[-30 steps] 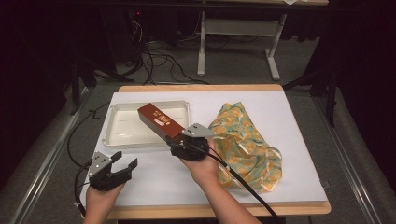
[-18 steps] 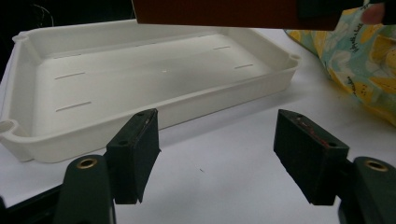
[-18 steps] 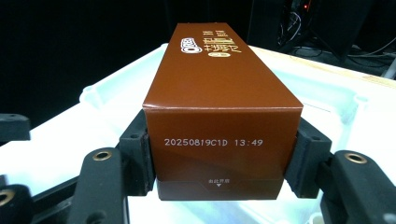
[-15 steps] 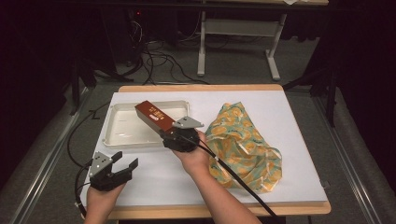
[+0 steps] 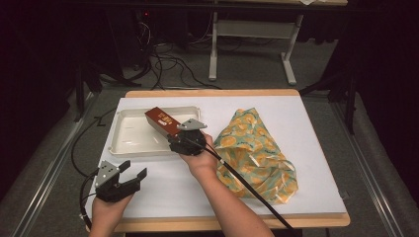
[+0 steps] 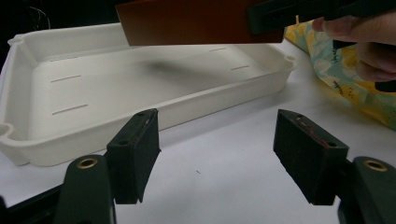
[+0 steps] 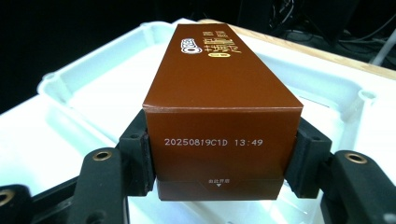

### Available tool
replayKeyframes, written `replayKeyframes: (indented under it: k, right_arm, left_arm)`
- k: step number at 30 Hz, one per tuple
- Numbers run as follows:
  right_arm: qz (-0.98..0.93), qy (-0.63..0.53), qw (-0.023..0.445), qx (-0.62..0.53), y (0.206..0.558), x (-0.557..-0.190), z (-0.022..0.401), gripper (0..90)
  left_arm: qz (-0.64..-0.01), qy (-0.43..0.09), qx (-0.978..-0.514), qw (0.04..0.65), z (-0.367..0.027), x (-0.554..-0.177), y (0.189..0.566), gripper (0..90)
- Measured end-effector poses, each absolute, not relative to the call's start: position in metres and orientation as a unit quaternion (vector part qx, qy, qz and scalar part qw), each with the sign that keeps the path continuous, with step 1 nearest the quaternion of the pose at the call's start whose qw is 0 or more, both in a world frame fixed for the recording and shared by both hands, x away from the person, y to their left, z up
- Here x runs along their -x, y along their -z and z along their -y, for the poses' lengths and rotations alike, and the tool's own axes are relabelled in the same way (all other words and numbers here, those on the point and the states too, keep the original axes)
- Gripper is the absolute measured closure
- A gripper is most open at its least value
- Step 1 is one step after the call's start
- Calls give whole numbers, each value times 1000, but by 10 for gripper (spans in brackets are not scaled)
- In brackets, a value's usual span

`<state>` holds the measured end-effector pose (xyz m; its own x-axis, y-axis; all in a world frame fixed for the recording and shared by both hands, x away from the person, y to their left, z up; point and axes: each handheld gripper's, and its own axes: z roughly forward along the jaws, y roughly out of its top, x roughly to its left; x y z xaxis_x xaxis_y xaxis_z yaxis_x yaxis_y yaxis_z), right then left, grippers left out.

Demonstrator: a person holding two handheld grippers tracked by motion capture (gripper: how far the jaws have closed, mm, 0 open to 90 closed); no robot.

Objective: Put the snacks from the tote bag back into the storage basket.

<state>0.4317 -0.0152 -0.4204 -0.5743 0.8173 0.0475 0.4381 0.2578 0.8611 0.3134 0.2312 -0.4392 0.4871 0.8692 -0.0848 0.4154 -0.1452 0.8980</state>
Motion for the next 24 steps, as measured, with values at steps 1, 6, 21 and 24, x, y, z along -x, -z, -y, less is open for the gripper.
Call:
replayKeyframes:
  k: [1,6,21,24]
  right_arm:
    - [-765,-448,211,-412,422,-433,15,395]
    - [-771,-434,211,-416,427,-441,15,395]
    - [-777,-419,200,-425,435,-456,16,388]
    - [-778,-414,194,-432,436,-458,17,384]
  left_arm:
    - [-447,-237,-719,477,-231,-314,439,318]
    - [-444,-236,-721,476,-230,-314,440,319]
    - [-445,-234,-722,476,-229,-314,440,318]
    - [-443,-233,-723,475,-228,-314,441,318]
